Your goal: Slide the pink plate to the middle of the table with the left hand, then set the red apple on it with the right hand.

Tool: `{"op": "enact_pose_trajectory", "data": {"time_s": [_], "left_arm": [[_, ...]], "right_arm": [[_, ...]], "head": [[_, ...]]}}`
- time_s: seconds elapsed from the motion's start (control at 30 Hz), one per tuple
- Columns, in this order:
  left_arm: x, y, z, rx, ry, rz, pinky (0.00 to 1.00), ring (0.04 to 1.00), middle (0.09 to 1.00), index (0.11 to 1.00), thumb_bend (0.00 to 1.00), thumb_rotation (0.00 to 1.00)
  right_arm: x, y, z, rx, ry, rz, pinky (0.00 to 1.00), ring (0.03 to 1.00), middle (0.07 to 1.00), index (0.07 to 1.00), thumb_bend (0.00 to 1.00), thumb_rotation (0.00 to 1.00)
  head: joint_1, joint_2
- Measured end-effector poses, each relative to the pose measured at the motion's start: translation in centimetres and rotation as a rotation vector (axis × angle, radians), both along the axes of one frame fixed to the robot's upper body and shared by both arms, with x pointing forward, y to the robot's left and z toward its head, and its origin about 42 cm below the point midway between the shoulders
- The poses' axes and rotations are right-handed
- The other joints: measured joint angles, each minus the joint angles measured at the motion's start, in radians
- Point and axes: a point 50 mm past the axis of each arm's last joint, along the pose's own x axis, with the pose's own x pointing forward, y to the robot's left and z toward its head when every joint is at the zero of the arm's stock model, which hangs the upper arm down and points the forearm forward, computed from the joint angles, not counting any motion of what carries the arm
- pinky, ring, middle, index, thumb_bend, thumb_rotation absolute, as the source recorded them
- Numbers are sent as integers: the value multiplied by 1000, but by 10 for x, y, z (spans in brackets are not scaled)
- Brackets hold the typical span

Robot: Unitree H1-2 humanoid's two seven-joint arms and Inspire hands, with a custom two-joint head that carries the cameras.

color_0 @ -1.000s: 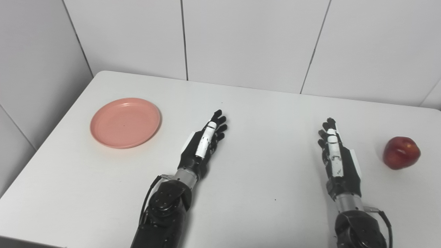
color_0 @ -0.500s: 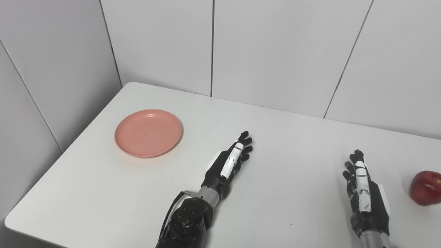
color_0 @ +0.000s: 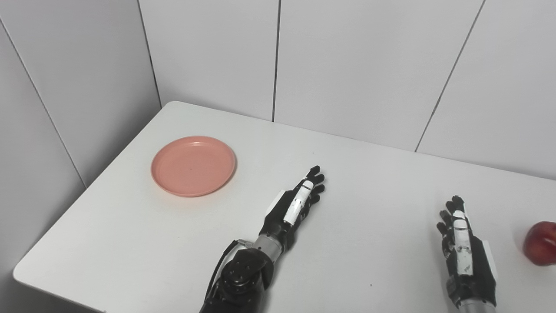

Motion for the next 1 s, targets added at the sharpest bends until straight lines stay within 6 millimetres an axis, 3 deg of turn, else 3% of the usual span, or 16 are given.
{"op": "enact_pose_trajectory", "data": {"time_s": [0.47, 1.0], "left_arm": [[1, 11, 12, -17, -37, 29, 958, 934, 948, 930, 414, 1000], [11, 40, 57, -4, -148, 94, 904, 898, 916, 900, 407, 1000]], "right_arm": [[0, 0, 0, -1, 0, 0, 1000, 989, 993, 1000, 100, 1000], [0, 1, 0, 1, 0, 0, 1000, 984, 990, 999, 97, 1000]], "head": [[25, -14], [34, -18]]}}
